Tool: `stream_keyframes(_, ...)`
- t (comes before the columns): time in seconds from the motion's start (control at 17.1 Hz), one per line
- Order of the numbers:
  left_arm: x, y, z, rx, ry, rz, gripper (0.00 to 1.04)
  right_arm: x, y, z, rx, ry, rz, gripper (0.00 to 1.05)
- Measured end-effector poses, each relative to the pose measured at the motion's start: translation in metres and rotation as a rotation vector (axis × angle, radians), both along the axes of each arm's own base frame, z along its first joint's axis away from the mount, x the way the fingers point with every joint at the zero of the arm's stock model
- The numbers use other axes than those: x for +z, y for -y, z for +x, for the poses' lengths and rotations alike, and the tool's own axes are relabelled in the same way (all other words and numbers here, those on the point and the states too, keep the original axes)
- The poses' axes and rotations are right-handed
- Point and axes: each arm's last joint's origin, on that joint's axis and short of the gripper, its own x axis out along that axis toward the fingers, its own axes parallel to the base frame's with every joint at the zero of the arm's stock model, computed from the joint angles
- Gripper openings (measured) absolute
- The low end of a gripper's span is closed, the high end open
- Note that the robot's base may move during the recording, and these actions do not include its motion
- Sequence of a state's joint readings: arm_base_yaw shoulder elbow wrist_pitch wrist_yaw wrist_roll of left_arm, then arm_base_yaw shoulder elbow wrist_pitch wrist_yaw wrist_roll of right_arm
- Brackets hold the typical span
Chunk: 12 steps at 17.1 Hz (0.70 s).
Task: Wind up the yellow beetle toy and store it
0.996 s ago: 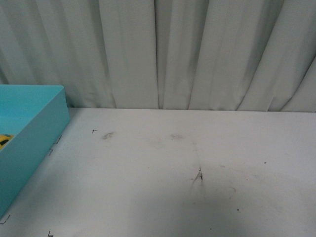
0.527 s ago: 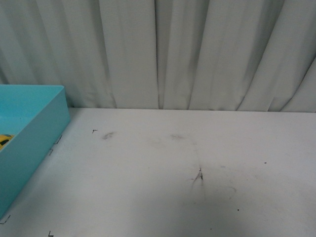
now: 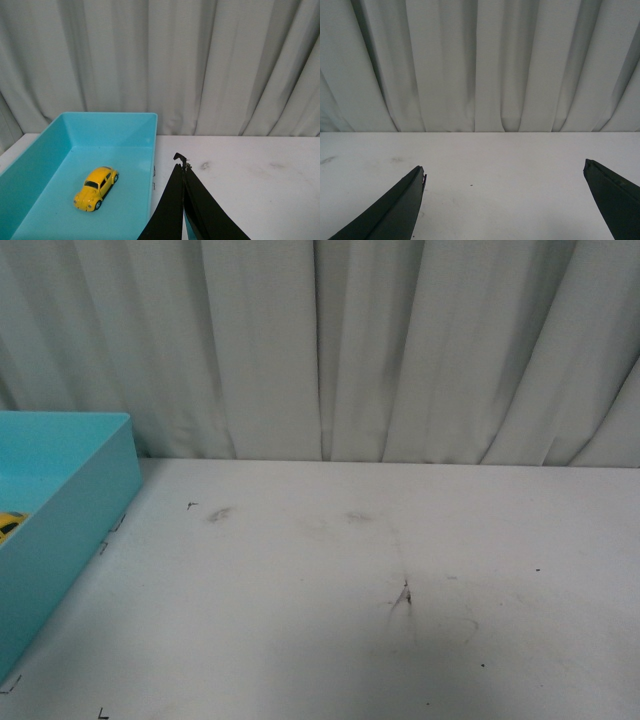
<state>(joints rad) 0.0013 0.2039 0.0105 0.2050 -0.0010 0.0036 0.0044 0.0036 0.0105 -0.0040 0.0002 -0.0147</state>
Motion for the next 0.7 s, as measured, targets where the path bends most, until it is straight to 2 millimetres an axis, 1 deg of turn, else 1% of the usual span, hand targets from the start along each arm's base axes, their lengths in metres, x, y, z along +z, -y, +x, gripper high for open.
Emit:
stream_keyframes(0.41, 0.000, 0.000, -0.002, 0.000, 0.000, 0.000, 0.02, 0.000, 0.000, 0.000, 0.000, 0.000, 0.000, 0.98)
stream_keyframes(0.47, -0.006, 0.000, -0.008, 0.000, -0.052, 0.000, 0.02, 0.000, 0.000, 0.000, 0.000, 0.000, 0.000, 0.98)
stream_keyframes(0.53, -0.002, 0.000, -0.013, -0.002, 0.009, 0.000, 0.02, 0.000, 0.000, 0.000, 0.000, 0.000, 0.000, 0.98)
stream_keyframes(0.59, -0.004, 0.000, -0.013, 0.000, -0.015, 0.000, 0.02, 0.000, 0.000, 0.000, 0.000, 0.000, 0.000, 0.98)
stream_keyframes(0.64, -0.003, 0.000, -0.013, -0.002, -0.011, -0.002, 0.11, 0.000, 0.000, 0.000, 0.000, 0.001, 0.000, 0.98)
stream_keyframes(0.7, -0.003, 0.000, -0.013, -0.002, -0.010, -0.002, 0.35, 0.000, 0.000, 0.000, 0.000, 0.000, 0.000, 0.98)
